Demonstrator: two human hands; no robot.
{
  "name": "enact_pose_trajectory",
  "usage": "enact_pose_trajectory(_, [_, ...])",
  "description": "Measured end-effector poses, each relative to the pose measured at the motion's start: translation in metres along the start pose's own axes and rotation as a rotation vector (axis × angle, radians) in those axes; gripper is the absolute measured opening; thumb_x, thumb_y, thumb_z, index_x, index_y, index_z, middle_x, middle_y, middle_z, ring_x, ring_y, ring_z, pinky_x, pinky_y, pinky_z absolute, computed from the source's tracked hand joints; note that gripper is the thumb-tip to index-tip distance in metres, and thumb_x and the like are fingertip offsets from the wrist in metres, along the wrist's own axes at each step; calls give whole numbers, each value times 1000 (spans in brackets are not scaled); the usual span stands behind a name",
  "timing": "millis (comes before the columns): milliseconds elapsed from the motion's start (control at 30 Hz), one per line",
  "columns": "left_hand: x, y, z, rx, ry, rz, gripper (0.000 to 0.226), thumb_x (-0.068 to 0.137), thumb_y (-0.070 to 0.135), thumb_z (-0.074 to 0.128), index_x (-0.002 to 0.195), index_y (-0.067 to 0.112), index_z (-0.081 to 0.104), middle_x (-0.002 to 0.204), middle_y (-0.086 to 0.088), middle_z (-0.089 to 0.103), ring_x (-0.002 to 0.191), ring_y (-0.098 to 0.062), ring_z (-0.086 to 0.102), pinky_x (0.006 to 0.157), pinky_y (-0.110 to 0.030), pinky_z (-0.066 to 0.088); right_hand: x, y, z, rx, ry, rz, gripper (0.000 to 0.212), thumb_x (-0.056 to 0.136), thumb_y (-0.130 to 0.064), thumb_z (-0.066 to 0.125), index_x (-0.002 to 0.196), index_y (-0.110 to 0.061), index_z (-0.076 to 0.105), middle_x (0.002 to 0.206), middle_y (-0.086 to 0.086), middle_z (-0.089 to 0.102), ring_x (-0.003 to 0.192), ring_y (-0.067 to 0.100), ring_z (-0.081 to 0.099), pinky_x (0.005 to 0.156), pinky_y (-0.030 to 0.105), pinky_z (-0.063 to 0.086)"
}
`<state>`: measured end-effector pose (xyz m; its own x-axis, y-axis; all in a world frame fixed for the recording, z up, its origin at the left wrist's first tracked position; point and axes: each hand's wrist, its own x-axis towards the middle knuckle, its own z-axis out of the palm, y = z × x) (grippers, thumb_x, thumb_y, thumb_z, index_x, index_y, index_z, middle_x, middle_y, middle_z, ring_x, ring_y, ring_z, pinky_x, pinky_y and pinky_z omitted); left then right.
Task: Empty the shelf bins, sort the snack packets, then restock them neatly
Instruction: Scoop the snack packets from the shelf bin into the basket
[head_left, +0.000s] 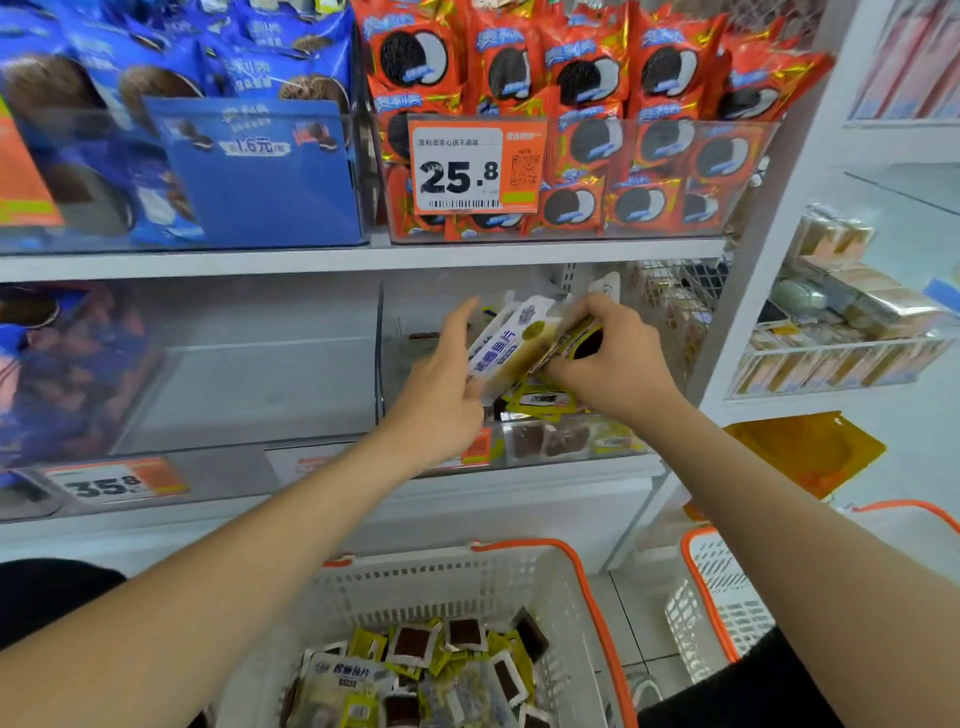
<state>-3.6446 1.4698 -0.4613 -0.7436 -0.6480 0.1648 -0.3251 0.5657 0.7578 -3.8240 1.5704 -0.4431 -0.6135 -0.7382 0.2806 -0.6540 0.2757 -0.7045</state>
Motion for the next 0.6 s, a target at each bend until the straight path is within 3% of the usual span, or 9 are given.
enact_pose_trajectory(100, [-17, 0, -1, 22, 8, 170, 63, 105, 16, 58, 156, 39, 30, 138, 10, 60, 117, -16, 62, 84, -15, 47, -25, -19, 10, 123, 86, -59, 33, 74, -18, 82, 98, -22, 58, 70, -8, 67, 62, 4, 64, 54, 18, 48])
enact_pose_trajectory(167, [-30, -4, -7, 88, 63, 258, 60, 105, 15, 58, 155, 37, 34, 142, 5, 59, 123, -18, 57, 95, -29, 48, -40, -27, 10, 179, 73, -101, 37, 77, -16, 80, 104, -20, 56, 74, -6, 68, 64, 8, 66, 58, 27, 54])
enact_pose_trajectory(233, [-46, -7, -16, 193, 165, 373, 57, 104, 15, 57, 154, 37, 38, 139, 4, 58, 122, -19, 54, 95, -39, 49, -50, -29, 5, 262, -30, -139, 43, 78, -16, 81, 109, -19, 52, 81, 0, 69, 67, 18, 66, 61, 37, 56])
enact_pose_trajectory(333, [-75, -3, -31, 426, 356, 681, 46, 99, 16, 64, 144, 19, 59, 120, -3, 65, 104, -26, 61, 78, -39, 55, -60, -27, -5, 434, -409, -166, 46, 85, -13, 85, 121, -13, 57, 106, 6, 73, 90, 18, 71, 75, 41, 58])
enact_pose_trajectory(400, [-90, -4, -35, 577, 368, 864, 41, 92, 19, 67, 133, 11, 69, 103, -4, 68, 88, -25, 64, 60, -39, 56, -68, -21, -5, 447, -714, -111, 49, 88, -12, 85, 131, -13, 62, 121, 7, 73, 108, 27, 72, 86, 50, 60])
enact_pose_trajectory(433, [-96, -8, -35, 631, 327, 918, 40, 90, 21, 68, 129, 10, 72, 98, -3, 69, 83, -23, 64, 52, -37, 53, -72, -17, -5, 402, -843, -56, 55, 87, -14, 86, 135, -19, 61, 126, 4, 71, 115, 28, 70, 93, 55, 59])
enact_pose_trajectory(500, [-103, -18, -37, 683, 207, 944, 38, 87, 24, 69, 123, 12, 74, 94, 0, 67, 79, -19, 63, 45, -34, 47, -75, -8, -7, 275, -1094, 68, 76, 84, -13, 88, 146, -35, 50, 142, -8, 62, 120, 10, 67, 99, 49, 57])
enact_pose_trajectory(600, [-110, -29, -36, 724, -93, 774, 42, 88, 35, 65, 129, 25, 63, 102, 8, 63, 82, -15, 62, 50, -35, 49, -69, -6, -12, 78, -1375, 137, 93, 91, -5, 79, 155, -51, 32, 156, -23, 39, 105, -19, 58, 85, 38, 60])
